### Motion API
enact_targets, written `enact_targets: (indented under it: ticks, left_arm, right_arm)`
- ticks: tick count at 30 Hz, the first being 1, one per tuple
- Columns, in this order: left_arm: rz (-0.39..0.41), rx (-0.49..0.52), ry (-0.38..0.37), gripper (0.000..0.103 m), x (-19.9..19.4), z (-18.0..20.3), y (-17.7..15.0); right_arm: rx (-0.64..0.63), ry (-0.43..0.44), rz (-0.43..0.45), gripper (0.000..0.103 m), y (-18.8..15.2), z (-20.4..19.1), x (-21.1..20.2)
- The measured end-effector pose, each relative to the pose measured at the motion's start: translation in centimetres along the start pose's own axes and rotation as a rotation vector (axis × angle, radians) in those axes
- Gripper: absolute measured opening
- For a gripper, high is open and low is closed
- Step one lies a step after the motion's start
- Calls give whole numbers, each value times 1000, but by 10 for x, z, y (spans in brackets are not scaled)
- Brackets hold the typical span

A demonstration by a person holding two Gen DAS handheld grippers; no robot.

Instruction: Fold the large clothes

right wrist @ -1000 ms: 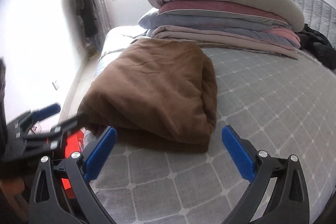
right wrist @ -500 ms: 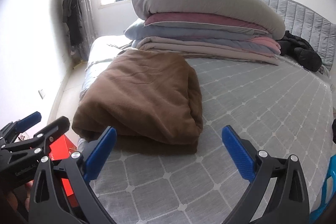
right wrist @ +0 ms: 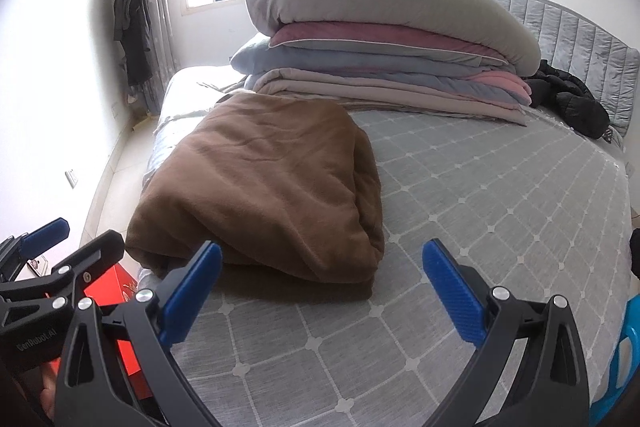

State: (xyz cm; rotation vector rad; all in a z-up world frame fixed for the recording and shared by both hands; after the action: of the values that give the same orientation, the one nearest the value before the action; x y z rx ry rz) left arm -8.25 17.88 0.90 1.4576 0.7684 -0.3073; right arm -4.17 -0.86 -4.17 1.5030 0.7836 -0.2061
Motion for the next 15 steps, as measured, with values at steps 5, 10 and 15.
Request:
enact_targets:
  ticks: [5, 10, 15]
  left_arm:
    - [-17, -2, 1, 91, 3, 1, -2]
    - [-15, -3, 3, 91, 3, 0, -3]
    - [-15, -5, 3, 91, 3, 1, -3]
  right_arm:
    - [-8, -14, -15, 97, 0, 1, 1]
    - [-13, -20, -17, 97, 2, -1, 1]
    - [-14, -22, -19, 97, 2, -2, 0]
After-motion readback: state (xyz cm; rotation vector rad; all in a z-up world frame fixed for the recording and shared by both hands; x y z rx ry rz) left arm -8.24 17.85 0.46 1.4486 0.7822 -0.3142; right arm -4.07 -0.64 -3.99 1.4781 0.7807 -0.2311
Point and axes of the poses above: each gripper's, at about its wrist camera, not at the fingertips, and x roughly the way its jaws point, z to its right, y to its top, the point moved 5 cm from there along x, roughly the way its jaws point, and after that the axes turned 13 degrees about y, right-handed, at the moved point
